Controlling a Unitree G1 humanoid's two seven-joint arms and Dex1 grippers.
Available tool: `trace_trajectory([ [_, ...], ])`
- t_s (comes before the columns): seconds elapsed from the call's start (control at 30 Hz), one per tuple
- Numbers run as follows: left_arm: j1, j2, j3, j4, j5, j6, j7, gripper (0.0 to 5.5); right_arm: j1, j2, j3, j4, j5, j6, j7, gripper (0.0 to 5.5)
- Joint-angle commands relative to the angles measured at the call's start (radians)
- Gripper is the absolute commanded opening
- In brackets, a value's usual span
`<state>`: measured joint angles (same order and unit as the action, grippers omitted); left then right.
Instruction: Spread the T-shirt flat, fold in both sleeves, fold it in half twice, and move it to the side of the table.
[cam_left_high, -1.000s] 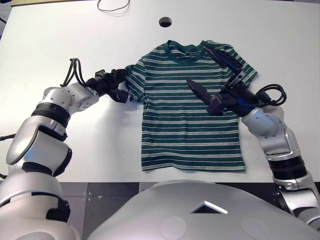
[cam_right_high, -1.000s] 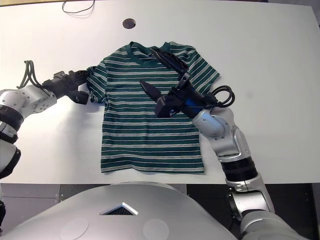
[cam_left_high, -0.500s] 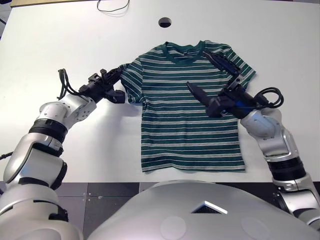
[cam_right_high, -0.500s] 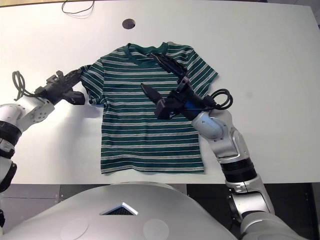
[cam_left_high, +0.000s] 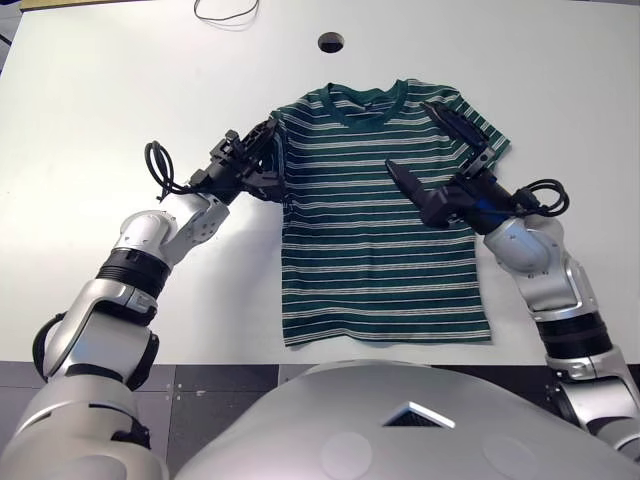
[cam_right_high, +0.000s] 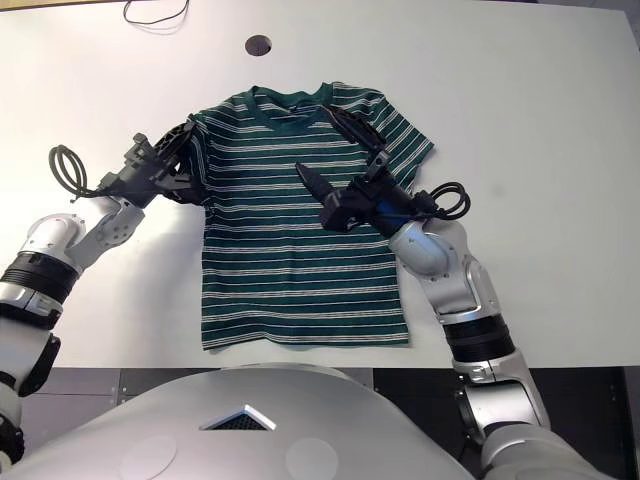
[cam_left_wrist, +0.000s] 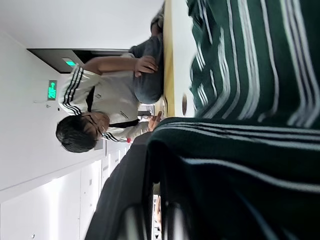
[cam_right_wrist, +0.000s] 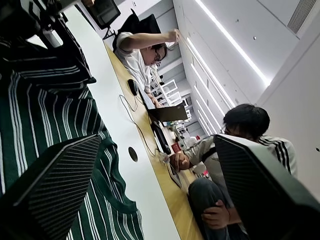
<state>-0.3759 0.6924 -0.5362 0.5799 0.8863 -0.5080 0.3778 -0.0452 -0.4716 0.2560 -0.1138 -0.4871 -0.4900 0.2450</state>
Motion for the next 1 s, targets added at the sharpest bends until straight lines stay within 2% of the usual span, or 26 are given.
trace_trajectory([
  [0.03,-0.015,-0.022,-0.008,-0.010,0.020,-0.006,-0.018,0.11,-0.001,-0.016,-0.025,0.017,-0.003,-0.002,-0.013,4.15],
  [0.27,-0.043,-0.102,-0.088,0.020,0.068,-0.043,-0.073,0.11,-0.011,-0.048,-0.108,0.069,0.005,0.013,-0.056,4.15],
  [0.47,-0.102,-0.207,-0.112,0.070,0.055,-0.050,-0.089,0.11,-0.071,-0.118,-0.229,0.249,-0.008,0.051,-0.145,4.15],
  [0.63,-0.086,-0.219,-0.102,0.115,0.009,-0.067,-0.147,0.97,-0.129,-0.228,-0.268,0.406,-0.105,0.111,-0.241,4.15],
  [0.77,-0.063,-0.201,-0.101,0.089,-0.014,-0.085,-0.182,1.69,-0.151,-0.363,-0.211,0.545,-0.282,0.137,-0.356,4.15],
  [1.0,0.010,-0.142,-0.025,-0.039,-0.059,-0.058,-0.196,2.70,-0.126,-0.441,-0.111,0.574,-0.343,0.073,-0.333,4.15],
])
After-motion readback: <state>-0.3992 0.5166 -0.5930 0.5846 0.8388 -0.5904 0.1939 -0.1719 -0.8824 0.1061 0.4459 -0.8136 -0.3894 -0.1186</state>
